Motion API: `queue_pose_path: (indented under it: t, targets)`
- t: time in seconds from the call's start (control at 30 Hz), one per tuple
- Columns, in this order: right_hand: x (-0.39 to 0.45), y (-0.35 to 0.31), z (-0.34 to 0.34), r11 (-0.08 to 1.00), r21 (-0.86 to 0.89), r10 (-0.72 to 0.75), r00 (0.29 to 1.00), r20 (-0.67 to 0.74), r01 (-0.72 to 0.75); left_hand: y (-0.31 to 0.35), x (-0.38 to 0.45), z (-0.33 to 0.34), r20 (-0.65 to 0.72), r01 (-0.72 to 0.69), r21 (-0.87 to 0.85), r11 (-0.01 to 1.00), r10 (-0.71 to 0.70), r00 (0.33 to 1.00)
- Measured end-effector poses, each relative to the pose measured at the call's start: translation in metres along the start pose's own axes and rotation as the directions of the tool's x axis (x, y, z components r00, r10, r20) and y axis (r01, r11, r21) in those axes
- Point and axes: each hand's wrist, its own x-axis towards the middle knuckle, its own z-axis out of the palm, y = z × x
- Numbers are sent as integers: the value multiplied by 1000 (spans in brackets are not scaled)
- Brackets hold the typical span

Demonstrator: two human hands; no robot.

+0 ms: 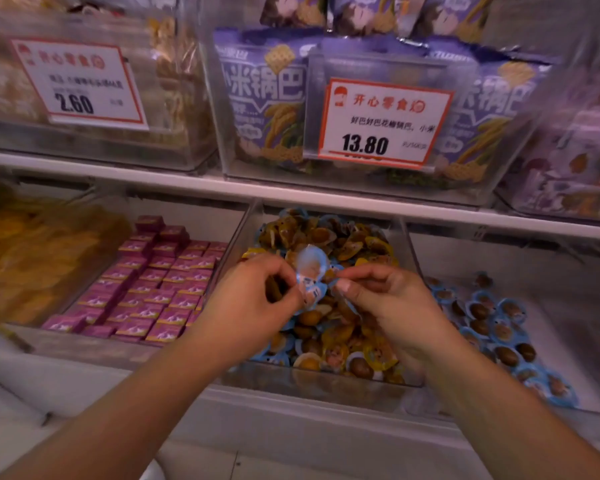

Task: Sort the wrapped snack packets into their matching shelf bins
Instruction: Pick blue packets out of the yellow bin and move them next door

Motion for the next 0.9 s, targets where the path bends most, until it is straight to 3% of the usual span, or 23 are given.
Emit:
queue_pose_path:
  t: [0.07,0.13,0.23,0.3,0.4,0.53,0.63,0.77,0.83,0.9]
  targets:
    - [-3,-4,3,931,323,176,984,16,-171,6,3,5,-87,95,-184,978,-112,990]
    - [-6,-8,3,773,562,310,948,70,-294,12,6,11,-135,133,-336,932,-188,973]
    - [-11,-14,-1,591,705,350,912,215,-393,29,8,21,-151,108,-468,877,-199,968]
    - [-15,-15,-6,586,692,311,906,287,-421,42,5,31,-135,81,-499,863,-170,976]
    - [-22,-18,-12,672,626,223,914,338,-395,57,1,45,-107,57,-470,881,-121,987]
    - [-33,-20,-23,855,484,151,983,109,-185,69,-1,56,-82,-34,-348,937,6,997]
    - [-38,-19,-39,895,442,71,997,-29,-50,78,-2,62,-5,-74,-438,896,80,997]
    - [-27,-11,-85,934,357,43,991,-125,4,72,5,65,26,69,-566,822,-66,997]
    - [-19,0,-117,996,81,40,983,-180,-26,63,10,66,12,95,-511,854,-103,995]
    - [-11,21,-149,934,-332,57,973,-223,-131,54,12,68,18,71,-423,904,-70,997]
